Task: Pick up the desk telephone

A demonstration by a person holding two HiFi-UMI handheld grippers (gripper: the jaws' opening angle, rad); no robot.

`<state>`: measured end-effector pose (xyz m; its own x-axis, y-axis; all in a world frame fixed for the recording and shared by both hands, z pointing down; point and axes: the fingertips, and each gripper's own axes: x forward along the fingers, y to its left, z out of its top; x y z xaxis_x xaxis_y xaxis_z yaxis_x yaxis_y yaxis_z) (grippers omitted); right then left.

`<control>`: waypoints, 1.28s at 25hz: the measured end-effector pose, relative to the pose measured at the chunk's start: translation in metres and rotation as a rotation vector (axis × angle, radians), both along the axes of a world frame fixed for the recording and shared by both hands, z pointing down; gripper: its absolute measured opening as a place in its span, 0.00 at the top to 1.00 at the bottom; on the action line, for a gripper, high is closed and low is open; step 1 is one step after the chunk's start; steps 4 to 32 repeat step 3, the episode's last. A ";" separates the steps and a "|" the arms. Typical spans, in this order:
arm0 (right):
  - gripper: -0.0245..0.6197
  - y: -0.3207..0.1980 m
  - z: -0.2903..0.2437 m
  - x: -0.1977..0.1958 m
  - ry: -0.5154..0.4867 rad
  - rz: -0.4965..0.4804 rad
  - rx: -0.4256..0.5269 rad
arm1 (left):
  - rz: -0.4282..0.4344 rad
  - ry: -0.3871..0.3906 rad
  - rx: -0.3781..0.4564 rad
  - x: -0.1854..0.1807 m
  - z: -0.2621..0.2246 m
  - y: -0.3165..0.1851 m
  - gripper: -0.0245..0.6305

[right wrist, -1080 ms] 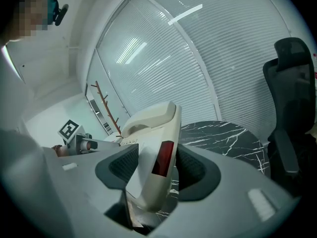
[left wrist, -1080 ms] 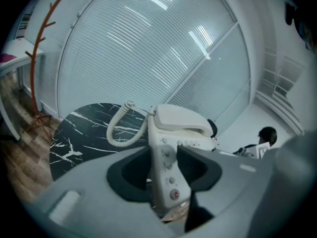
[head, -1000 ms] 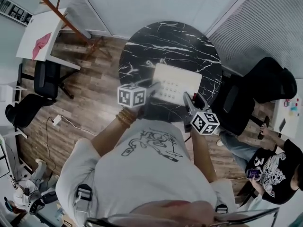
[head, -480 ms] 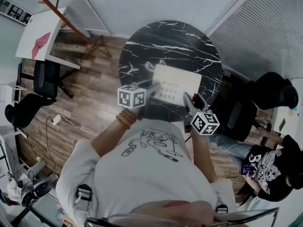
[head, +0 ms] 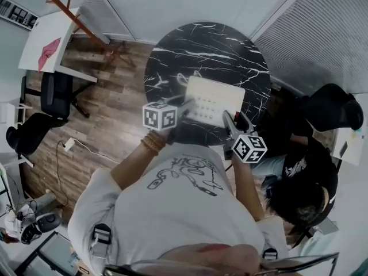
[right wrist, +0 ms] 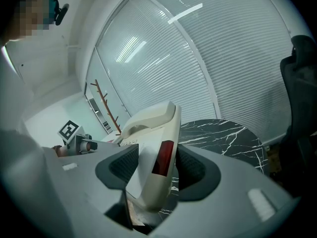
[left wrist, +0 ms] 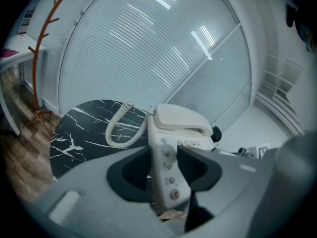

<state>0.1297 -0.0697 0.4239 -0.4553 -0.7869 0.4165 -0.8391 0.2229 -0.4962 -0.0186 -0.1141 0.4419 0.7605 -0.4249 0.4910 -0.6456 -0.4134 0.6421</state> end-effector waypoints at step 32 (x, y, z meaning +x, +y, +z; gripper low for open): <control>0.60 0.002 0.000 0.000 0.001 0.000 0.000 | -0.001 -0.002 -0.003 0.000 0.001 0.002 0.71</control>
